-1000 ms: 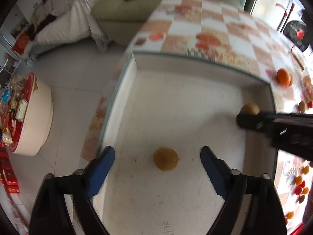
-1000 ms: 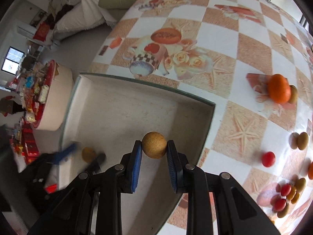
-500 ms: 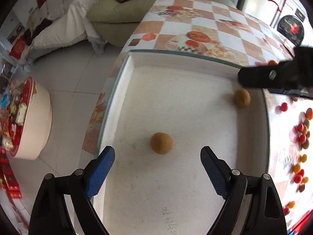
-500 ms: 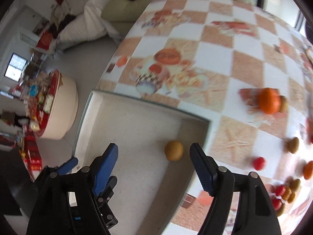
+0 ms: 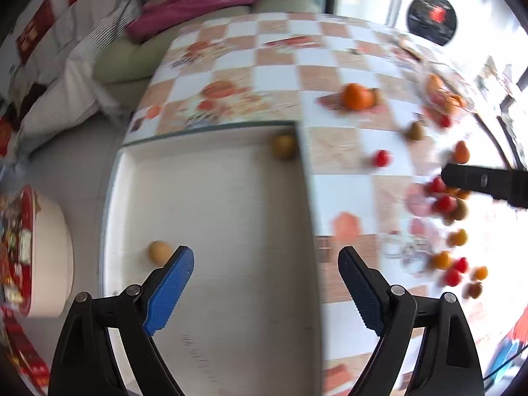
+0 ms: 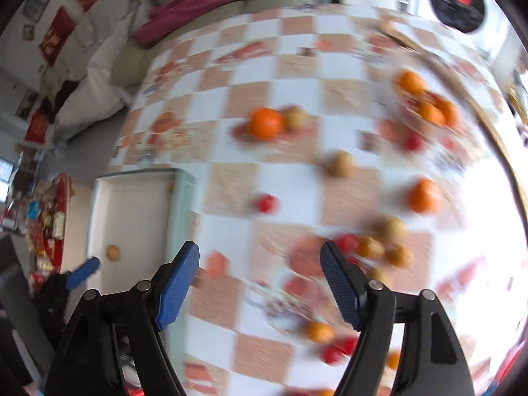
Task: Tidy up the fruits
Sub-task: 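Grasp an orange cherry tomato with the left tool while the right tool grasps another orange tomato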
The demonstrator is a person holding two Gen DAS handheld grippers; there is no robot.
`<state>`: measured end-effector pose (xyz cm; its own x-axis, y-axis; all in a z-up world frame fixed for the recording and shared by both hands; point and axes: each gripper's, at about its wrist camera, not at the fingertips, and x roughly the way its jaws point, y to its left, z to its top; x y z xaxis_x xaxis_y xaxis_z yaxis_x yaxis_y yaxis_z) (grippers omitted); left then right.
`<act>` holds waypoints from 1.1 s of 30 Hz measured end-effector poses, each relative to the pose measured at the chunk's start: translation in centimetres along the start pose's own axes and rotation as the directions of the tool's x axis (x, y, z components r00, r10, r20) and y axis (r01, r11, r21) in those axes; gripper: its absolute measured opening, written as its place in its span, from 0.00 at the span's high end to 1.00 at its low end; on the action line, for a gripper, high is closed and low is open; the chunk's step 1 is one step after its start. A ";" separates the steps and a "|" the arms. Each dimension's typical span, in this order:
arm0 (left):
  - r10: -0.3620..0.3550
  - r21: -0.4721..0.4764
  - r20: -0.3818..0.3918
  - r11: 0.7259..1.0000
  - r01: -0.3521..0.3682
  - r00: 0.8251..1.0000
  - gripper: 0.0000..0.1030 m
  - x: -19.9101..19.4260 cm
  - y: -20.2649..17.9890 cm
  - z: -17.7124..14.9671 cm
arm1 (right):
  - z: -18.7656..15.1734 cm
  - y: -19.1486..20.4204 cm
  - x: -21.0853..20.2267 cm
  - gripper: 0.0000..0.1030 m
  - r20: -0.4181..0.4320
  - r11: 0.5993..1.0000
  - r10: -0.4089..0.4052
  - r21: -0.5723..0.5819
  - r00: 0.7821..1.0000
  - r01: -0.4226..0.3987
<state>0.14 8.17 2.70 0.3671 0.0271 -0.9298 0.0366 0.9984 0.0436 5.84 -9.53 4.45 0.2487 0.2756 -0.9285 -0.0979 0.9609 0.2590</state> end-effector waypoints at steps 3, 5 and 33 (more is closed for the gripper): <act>-0.040 0.055 0.004 0.998 0.040 0.999 0.13 -0.7 -2.8 -0.2 | -2.5 -3.7 -1.5 0.23 -0.011 0.997 -0.047 0.054 0.999 0.048; -0.060 0.103 0.003 0.993 0.059 0.998 0.13 -0.8 -4.8 -0.4 | -4.2 -5.9 -2.1 0.23 -0.022 0.993 -0.085 0.082 0.996 0.086; -0.141 0.326 -0.087 0.932 0.162 0.986 0.13 3.2 -15.5 -2.1 | -12.2 -13.8 -0.8 0.50 -0.121 0.976 -0.089 0.189 0.989 0.111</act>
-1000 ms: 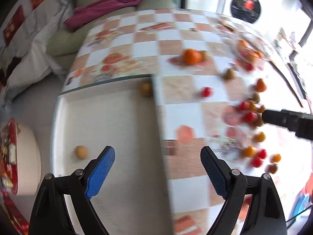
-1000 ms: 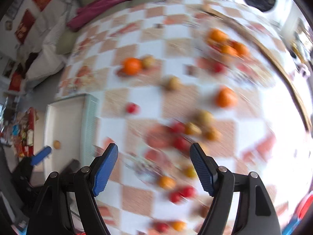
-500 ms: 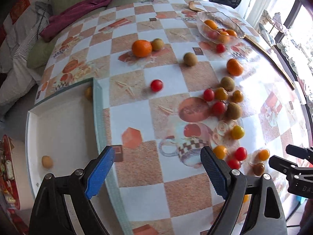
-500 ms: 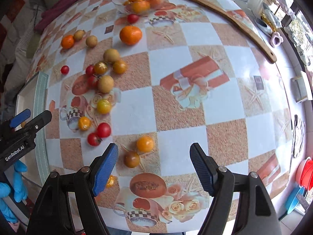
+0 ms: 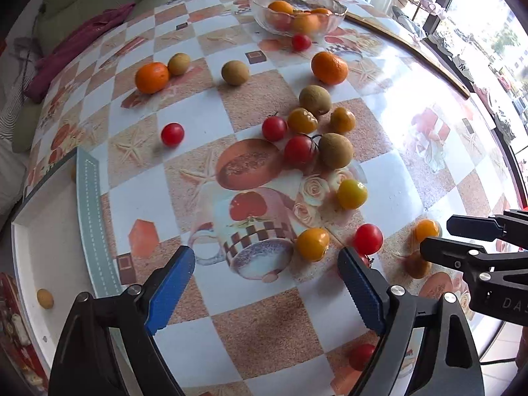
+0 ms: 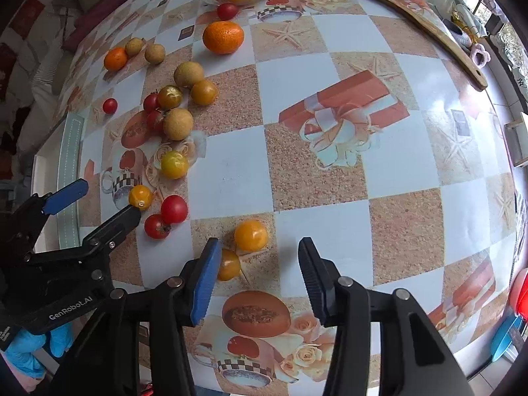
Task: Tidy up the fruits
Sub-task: 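Grasp an orange cherry tomato with the left tool while the right tool grasps another orange tomato, then carry both orange tomatoes into the white tray and open both tools to release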
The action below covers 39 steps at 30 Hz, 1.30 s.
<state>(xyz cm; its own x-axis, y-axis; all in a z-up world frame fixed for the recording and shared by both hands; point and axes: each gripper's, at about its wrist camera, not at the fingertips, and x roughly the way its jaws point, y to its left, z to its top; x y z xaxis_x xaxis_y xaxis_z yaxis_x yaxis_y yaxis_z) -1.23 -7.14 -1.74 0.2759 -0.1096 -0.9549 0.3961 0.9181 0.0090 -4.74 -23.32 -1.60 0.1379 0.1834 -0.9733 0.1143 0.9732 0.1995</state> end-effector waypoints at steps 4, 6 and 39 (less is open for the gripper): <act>0.004 -0.017 0.011 1.000 -0.004 1.000 0.13 0.4 -0.2 0.5 | 0.3 0.3 0.3 0.58 0.002 1.000 0.015 -0.005 1.000 -0.015; 0.009 -0.022 0.009 1.000 -0.009 1.000 0.13 0.7 -0.1 0.8 | 0.6 0.6 0.4 0.62 0.001 0.999 0.030 -0.009 1.000 -0.030; -0.132 -0.134 0.003 0.982 0.132 0.991 0.78 -0.8 2.6 -0.8 | 0.8 0.1 -0.6 0.79 0.024 0.997 0.073 0.027 0.997 -0.074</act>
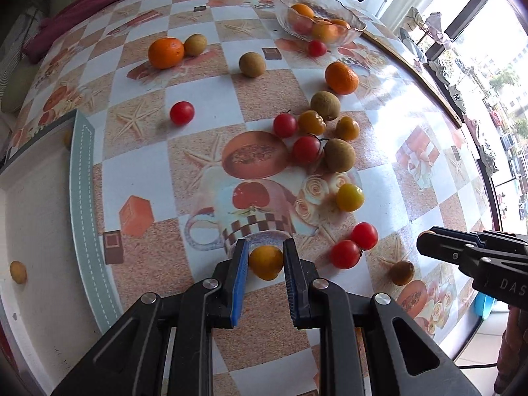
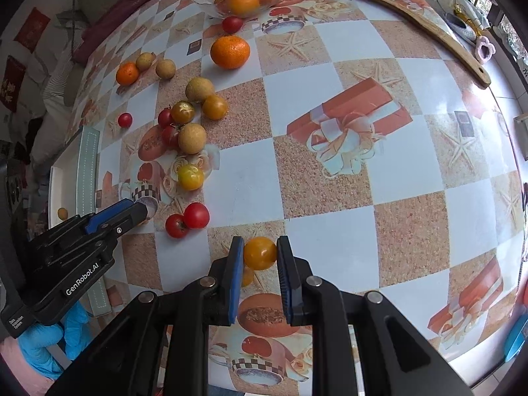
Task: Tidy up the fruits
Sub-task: 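Carry both orange tomatoes into the white tray and open both tools to release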
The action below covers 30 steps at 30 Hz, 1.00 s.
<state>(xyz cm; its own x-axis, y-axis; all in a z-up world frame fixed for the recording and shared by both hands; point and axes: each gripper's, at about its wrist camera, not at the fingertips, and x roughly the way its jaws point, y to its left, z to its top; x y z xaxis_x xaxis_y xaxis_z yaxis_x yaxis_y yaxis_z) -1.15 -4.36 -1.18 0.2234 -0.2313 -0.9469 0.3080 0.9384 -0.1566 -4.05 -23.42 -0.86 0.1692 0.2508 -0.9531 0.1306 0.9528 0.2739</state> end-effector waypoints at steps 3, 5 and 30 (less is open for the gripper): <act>-0.004 -0.016 0.010 1.000 0.004 1.000 0.78 -0.7 0.9 -0.3 | 0.2 0.3 -0.3 0.79 0.011 1.000 0.002 -0.004 1.000 -0.002; -0.007 -0.034 0.017 0.999 0.008 1.000 0.78 -1.2 1.2 -0.3 | 0.2 0.6 -0.6 0.79 0.017 1.000 0.002 -0.009 1.000 -0.002; 0.178 -0.318 0.139 0.940 -0.126 0.974 0.78 -8.7 16.1 -3.4 | 2.9 18.2 0.4 0.79 -0.016 0.936 0.121 -0.331 0.993 -0.119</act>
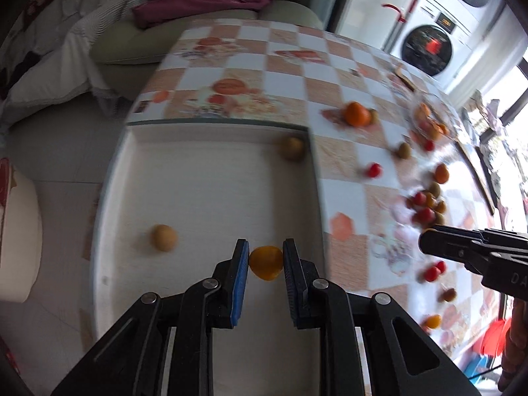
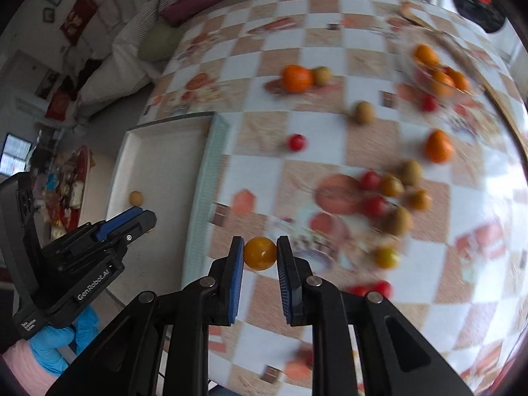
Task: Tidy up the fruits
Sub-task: 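Carry both orange tomatoes into the white tray and open both tools to release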
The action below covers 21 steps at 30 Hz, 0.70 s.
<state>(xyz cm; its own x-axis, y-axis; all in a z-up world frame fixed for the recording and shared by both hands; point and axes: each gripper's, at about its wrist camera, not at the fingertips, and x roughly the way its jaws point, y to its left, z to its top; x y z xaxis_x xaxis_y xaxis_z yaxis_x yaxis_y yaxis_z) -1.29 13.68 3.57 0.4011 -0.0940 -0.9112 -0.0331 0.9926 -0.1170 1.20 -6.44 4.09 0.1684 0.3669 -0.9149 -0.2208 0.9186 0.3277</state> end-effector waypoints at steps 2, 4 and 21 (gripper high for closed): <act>0.033 -0.025 0.008 0.999 -0.033 0.999 0.78 0.5 2.0 0.8 | 1.1 2.0 1.1 0.79 -0.011 0.999 0.020 -0.032 1.000 -0.021; 0.060 -0.047 0.009 0.997 -0.060 0.998 0.78 1.4 4.0 1.8 | 2.2 3.8 2.4 0.79 -0.022 0.997 0.040 -0.064 0.999 -0.041; 0.167 -0.032 -0.071 0.985 -0.169 0.983 0.33 7.5 7.8 4.7 | 5.5 10.0 12.2 0.78 -0.164 0.981 0.003 -0.190 0.986 -0.035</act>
<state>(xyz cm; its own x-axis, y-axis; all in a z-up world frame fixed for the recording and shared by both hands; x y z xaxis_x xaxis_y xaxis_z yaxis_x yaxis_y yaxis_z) 5.80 21.04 -2.31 0.3241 0.0677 -0.9436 -0.1301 0.9911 0.0264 6.35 8.00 -2.53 0.0077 0.3405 -0.9402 -0.4054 0.8606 0.3084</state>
